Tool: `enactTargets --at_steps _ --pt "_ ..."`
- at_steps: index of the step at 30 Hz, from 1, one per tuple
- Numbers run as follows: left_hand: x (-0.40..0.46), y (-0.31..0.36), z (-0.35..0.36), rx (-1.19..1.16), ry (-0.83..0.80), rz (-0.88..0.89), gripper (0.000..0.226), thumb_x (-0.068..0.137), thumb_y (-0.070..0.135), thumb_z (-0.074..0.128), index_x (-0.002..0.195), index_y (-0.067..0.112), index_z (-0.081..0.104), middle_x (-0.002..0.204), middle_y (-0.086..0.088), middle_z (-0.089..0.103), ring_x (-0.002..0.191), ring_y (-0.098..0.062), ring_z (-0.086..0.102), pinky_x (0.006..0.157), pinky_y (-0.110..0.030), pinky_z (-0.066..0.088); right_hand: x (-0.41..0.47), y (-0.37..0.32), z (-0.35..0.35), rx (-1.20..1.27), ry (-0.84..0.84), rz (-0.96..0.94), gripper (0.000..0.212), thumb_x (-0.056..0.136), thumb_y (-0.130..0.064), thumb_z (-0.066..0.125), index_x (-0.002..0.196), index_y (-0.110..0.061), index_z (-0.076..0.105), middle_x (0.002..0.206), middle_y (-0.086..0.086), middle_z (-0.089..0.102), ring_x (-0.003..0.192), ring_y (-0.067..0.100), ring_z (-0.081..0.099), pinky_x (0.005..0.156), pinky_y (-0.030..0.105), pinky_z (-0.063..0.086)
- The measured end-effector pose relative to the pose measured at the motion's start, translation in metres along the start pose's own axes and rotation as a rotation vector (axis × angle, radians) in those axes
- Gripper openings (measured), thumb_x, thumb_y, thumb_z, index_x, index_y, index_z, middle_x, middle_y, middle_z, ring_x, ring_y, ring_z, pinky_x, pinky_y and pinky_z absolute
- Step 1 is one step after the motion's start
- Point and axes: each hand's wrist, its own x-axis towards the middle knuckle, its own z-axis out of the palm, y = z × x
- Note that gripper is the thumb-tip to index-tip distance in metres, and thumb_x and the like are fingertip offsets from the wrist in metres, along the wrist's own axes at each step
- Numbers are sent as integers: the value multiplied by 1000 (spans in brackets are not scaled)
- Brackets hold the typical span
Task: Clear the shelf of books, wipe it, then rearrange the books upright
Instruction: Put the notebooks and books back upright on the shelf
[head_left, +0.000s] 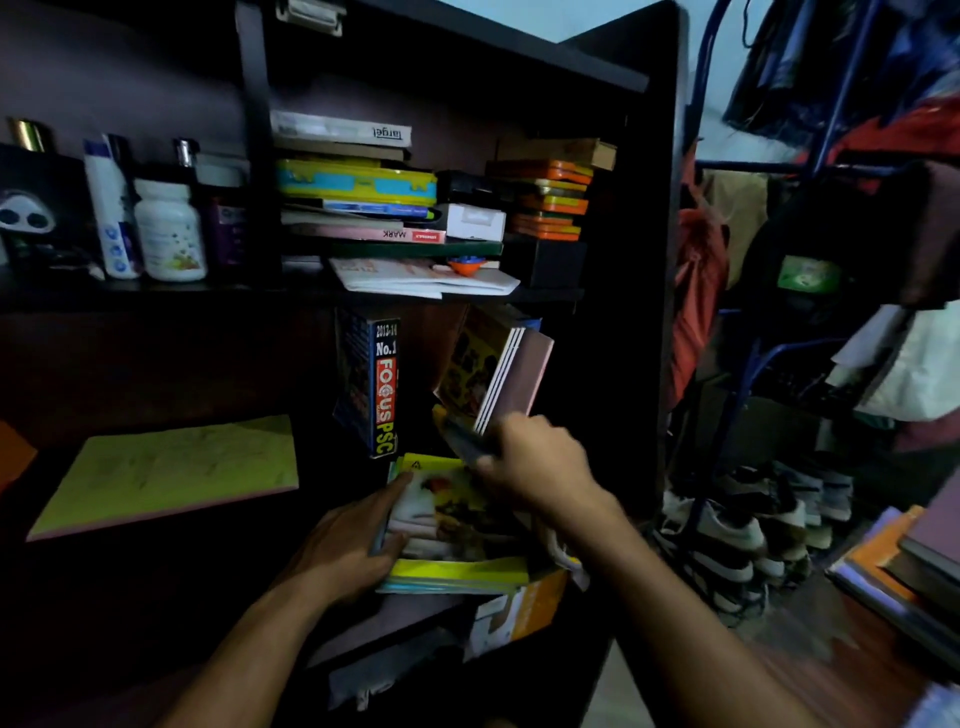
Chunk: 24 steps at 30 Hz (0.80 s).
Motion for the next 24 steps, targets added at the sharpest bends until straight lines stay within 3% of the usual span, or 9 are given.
enactTargets --at_steps 2,5,9,12,16,20,24 --pt "-1 -1 3 -16 23 4 84 78 69 26 155 36 33 159 12 36 145 -13 38 113 -20 28 -3 34 -11 199 165 120 28 87 -36 60 110 -23 65 107 9 70 99 33 67 76 37 50" --pt "0 -3 6 -55 32 -9 69 84 59 36 148 36 46 158 19 34 146 -8 35 115 -20 26 -16 80 -4 499 351 233 21 86 -23 63 107 -25 58 100 2 70 89 25 66 75 39 54" --pt "1 -2 4 -66 24 -14 63 86 55 42 147 38 46 157 22 33 145 -6 35 111 -14 23 -28 109 31 559 267 186 28 93 -16 65 108 -24 42 100 -3 63 85 17 64 70 39 57" --pt "1 -3 5 -39 17 -10 61 90 55 41 149 40 43 157 25 29 146 -5 33 111 -14 21 -24 121 43 631 407 255 30 97 -16 61 114 -27 38 106 5 64 92 29 65 73 43 56" --pt "5 -8 10 21 3 33 78 83 71 21 154 41 34 154 33 15 148 1 24 118 -19 18 -10 121 54 669 604 332 30 99 -12 55 120 -22 36 108 7 62 90 29 61 74 42 52" --pt "7 -12 15 30 25 66 85 80 73 9 154 40 32 155 31 12 148 6 18 118 -20 16 21 110 74 746 522 396 38 101 -12 51 135 -17 35 112 11 63 86 24 58 72 33 45" --pt "8 -12 16 77 28 63 84 78 72 2 154 43 25 155 33 7 146 11 13 119 -19 14 55 98 91 828 491 358 37 101 -11 52 133 -18 35 108 4 58 92 27 62 73 33 47"
